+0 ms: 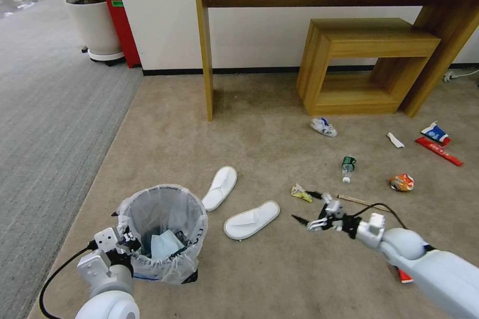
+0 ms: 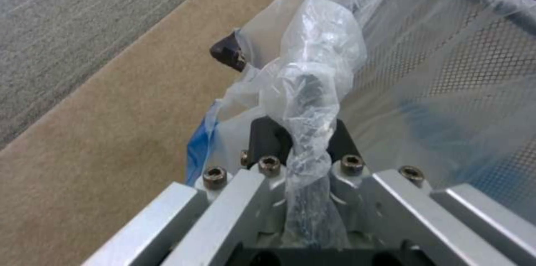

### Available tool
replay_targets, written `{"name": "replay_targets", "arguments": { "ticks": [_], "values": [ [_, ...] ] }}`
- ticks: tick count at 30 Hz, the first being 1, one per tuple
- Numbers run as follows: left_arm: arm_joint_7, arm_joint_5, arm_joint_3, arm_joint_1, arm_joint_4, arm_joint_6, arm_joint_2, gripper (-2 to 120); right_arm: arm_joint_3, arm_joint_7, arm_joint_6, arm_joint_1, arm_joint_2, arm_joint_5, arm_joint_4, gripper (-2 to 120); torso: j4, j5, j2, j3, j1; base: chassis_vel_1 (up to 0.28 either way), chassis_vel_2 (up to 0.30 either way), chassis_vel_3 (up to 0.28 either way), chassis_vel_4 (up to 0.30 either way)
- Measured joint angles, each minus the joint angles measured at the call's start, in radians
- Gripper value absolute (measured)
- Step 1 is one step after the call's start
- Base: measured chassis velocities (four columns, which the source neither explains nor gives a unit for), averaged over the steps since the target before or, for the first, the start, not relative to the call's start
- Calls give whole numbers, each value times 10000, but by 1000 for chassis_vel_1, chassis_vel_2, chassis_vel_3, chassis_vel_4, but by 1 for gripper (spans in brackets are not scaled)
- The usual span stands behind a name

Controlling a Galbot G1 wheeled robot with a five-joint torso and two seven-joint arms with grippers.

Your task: Pick up the trash bin and place the garbage on the floor into it.

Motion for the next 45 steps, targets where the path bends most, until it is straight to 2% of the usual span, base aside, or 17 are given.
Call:
{"name": "replay_targets", "arguments": {
  "ticks": [1,2,4,6,14,18,22,25,33,45],
  "values": [
    [1,1,0,3,0,-1,-3,3,-58,2,6,54,49,-13,-62,96,0,1,-1,0,0,0,0,0,0],
    [7,29,-33,37,-13,-35,-63,3,-670,38,41,686,552,-131,-722,92,2,-4,0,0,0,0,0,0,0],
    [9,38,-48,36,-13,-50,-78,3,-901,38,73,933,759,-201,-1032,92,1,-5,0,0,-1,0,0,0,0],
    [12,46,-94,22,-8,-75,-115,3,-1552,-2,181,1531,1269,-338,-1922,92,2,-3,0,0,0,0,0,0,0],
    [15,26,-198,-35,20,-111,-148,3,-2719,-308,393,2274,1928,-489,-3170,89,-1,-4,0,0,0,0,0,0,0],
    [5,-35,-239,-101,61,-131,-136,3,-3276,-578,651,2695,2412,-658,-4211,88,-1,-4,0,0,0,0,0,0,0],
    [-8,-80,-262,-123,64,-144,-126,3,-3425,-660,728,2843,2657,-713,-4695,88,-2,-6,-1,0,0,0,0,0,0],
    [-14,-120,-281,-126,65,-157,-108,3,-3538,-808,917,3011,3124,-807,-5365,88,-2,-4,0,0,0,0,0,0,0],
    [-28,-187,-315,-158,96,-200,-60,3,-3695,-852,1013,3149,3745,-895,-5750,88,1,-2,0,0,0,0,0,0,0],
    [-50,-227,-277,-238,162,-183,-31,3,-3505,-857,1078,3126,3728,-988,-5860,86,-2,-5,0,-1,0,0,0,0,0]
  ]
}}
